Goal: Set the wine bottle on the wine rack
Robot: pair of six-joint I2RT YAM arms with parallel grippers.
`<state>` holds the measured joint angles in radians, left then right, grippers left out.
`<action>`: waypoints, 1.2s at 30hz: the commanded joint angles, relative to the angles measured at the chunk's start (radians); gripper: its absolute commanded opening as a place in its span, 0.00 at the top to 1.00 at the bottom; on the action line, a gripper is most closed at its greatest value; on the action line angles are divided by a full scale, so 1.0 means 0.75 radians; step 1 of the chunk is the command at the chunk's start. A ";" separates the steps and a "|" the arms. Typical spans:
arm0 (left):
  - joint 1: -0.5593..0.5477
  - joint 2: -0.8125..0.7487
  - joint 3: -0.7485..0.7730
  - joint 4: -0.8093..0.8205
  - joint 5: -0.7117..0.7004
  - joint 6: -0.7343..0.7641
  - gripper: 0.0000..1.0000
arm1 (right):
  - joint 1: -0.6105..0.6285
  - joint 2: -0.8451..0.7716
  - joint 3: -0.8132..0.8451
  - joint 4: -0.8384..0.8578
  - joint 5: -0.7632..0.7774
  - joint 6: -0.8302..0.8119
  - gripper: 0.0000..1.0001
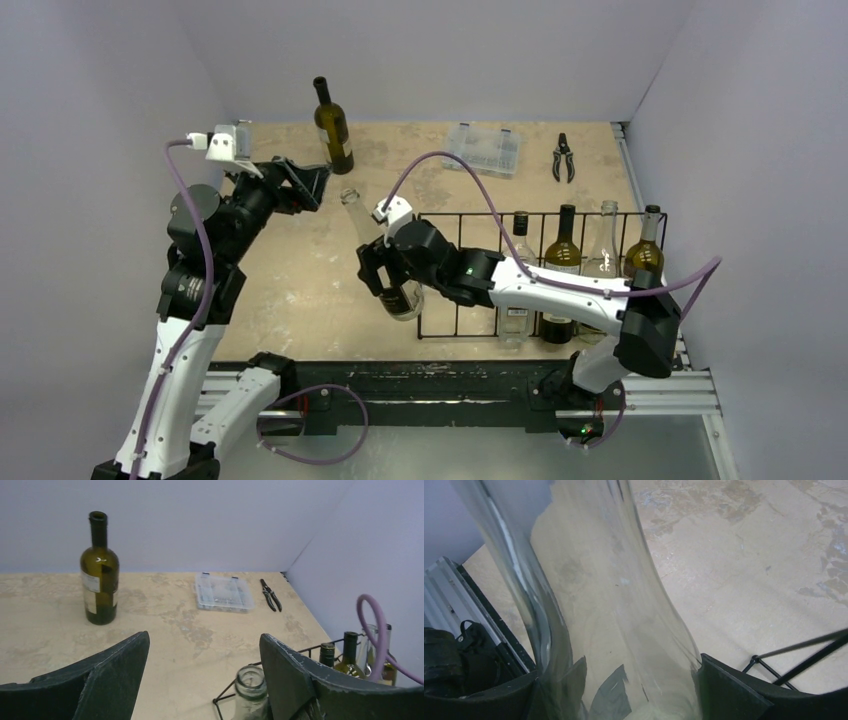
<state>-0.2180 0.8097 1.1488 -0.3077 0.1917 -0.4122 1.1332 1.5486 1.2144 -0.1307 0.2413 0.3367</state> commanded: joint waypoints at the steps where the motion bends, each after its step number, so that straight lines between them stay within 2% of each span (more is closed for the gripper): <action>1: 0.000 0.006 0.029 -0.031 -0.210 0.039 0.19 | 0.005 -0.225 0.023 0.150 0.033 0.047 1.00; 8: 0.000 0.043 0.043 -0.047 -0.177 0.009 0.20 | 0.005 -0.412 -0.040 0.035 0.085 0.085 1.00; 21: -0.004 0.095 0.040 -0.043 -0.109 -0.043 0.20 | 0.005 -0.715 -0.208 -0.234 0.309 0.242 1.00; 30: -0.014 0.112 0.035 -0.042 -0.105 -0.050 0.20 | 0.005 -0.802 -0.310 -0.458 0.478 0.495 1.00; 36: -0.014 0.147 0.042 -0.049 -0.104 -0.045 0.20 | 0.005 -0.774 -0.313 -0.574 0.555 0.613 1.00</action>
<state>-0.2249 0.9020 1.1526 -0.3614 0.1009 -0.4355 1.1332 0.9936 0.9451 -0.6151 0.5613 0.6899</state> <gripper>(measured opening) 0.798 0.870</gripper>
